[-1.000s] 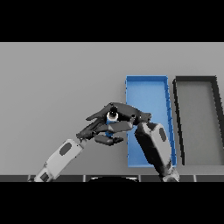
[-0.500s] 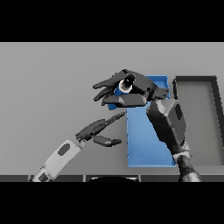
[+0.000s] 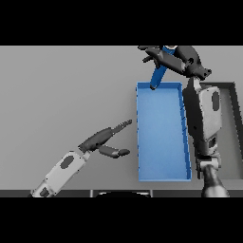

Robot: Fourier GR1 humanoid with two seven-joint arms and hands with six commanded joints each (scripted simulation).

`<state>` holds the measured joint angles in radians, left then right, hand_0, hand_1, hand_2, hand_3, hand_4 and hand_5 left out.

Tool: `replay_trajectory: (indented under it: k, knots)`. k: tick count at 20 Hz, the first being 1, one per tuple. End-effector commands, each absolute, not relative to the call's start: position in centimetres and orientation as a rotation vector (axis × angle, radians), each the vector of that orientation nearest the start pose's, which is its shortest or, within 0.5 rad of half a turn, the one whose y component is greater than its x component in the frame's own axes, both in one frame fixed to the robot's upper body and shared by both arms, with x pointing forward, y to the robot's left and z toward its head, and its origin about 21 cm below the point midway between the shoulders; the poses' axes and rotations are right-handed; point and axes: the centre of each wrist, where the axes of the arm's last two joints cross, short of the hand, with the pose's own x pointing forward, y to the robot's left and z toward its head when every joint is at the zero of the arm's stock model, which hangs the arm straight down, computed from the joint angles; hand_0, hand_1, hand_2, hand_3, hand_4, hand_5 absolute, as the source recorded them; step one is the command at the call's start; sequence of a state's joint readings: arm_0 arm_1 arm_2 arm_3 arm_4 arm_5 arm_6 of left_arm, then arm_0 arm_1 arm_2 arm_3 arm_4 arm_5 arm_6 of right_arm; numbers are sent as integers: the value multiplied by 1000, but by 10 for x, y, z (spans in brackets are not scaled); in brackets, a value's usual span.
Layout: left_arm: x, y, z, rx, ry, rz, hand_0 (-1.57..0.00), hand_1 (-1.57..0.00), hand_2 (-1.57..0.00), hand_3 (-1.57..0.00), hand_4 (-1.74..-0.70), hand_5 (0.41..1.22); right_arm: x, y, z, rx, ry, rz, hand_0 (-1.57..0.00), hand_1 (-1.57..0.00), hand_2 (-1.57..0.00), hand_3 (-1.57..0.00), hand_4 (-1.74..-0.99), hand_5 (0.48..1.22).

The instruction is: Pick up the blue pipe and place it into the blue bin.

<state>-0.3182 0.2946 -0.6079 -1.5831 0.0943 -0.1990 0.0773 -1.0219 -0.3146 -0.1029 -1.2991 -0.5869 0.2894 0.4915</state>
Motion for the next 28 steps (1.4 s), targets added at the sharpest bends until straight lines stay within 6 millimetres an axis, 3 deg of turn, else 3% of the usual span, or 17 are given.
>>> replay_trajectory:
  k: [1, 5, 12, 14, 15, 18, 20, 21, 22, 24, 25, 28]
  knots:
    - [264, 128, 49, -435, -1528, -955, 1, 1, 1, 1, -829, 465, 404, -210, 279, 542, -1703, 430, -1571, -1571, -1571, -1571, -1499, 1221]
    - [263, 129, 52, -434, -1537, -956, 1, 1, 1, 1, -828, 462, 409, -235, 229, 439, -1567, 333, -1571, -1571, -1571, -1571, -1499, 1221]
    - [258, 130, 46, -436, -1528, -963, 1, 1, 1, 1, -829, 470, 385, -264, 145, 240, -1265, 177, -1571, -1571, -1571, -1571, -1499, 1221]
    - [260, 131, 50, -429, -1537, -966, 1, 1, 1, 1, -826, 470, 378, -266, 129, 198, -1198, 192, -1571, -1571, -1571, -1080, -1586, 1221]
    - [261, 128, 48, -431, -1524, -970, 1, 1, 1, 1, -827, 471, 376, -268, 123, 181, -1163, 213, -1571, -1571, -1571, -1178, -1569, 1221]
    - [258, 130, 52, -435, -1523, -966, 1, 1, 1, 1, -826, 475, 365, -263, 101, 143, -1059, 252, -1571, -1571, -1571, -693, -1653, 1205]
    - [257, 130, 50, -433, -1512, -965, 1, 1, 1, 1, -827, 474, 362, -263, 88, 104, -972, 243, -1571, -1571, -1571, -1009, -1583, 1199]
    - [257, 127, 48, -429, -1511, -964, 1, 1, 1, 1, -829, 474, 362, -263, 82, 108, -917, 210, -1465, -1382, -1333, -807, -1534, 1190]
    - [263, 129, 52, -416, -1517, -962, 1, 1, 1, 1, -830, 476, 363, -263, 79, 117, -871, 200, -1172, -1106, -1066, -646, -1477, 1178]
    - [260, 128, 52, -430, -1524, -964, 1, 1, 1, 1, -828, 476, 362, -259, 77, 143, -801, 179, -749, -707, -682, -413, -1344, 1172]
    - [262, 126, 52, -424, -1522, -960, 1, 1, 1, 1, -828, 476, 363, -259, 77, 148, -779, 183, -599, -566, -545, -330, -1302, 1182]
    - [261, 128, 50, -426, -1517, -960, 1, 1, 1, 1, -829, 477, 357, -251, 87, 107, -802, 401, -306, -289, -279, -169, -1215, 1044]
